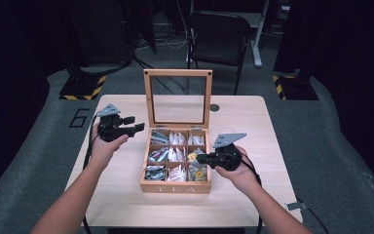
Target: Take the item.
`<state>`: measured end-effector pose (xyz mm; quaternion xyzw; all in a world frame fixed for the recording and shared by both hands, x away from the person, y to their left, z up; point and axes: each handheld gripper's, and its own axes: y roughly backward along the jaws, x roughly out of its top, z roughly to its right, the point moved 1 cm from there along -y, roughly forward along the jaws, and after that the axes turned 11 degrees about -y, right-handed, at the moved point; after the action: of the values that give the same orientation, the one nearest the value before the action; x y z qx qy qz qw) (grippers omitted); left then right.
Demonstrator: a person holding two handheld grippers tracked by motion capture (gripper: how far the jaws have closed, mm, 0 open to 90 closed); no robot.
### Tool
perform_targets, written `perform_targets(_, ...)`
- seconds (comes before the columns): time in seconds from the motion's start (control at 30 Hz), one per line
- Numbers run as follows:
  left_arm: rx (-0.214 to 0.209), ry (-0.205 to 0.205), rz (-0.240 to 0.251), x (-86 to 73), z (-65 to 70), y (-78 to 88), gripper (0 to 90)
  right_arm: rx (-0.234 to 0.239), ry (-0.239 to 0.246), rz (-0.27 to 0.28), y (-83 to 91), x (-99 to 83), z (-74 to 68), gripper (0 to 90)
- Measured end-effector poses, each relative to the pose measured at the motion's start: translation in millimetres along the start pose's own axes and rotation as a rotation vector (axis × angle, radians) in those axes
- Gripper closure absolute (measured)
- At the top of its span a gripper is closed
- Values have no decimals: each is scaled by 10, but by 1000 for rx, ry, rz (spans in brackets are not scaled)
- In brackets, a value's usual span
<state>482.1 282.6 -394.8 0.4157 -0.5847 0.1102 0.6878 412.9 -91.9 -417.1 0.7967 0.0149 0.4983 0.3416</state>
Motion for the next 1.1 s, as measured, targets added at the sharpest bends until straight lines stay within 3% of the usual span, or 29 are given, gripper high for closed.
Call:
perform_targets(0.4, -3, -2, -6, -1, -8, 8, 410, -5, -4, 7, 41, 68, 20, 855)
perform_targets(1.1, 4, 0, 0, 0, -12, 23, 411, -21, 6, 43, 215, 352, 56, 862)
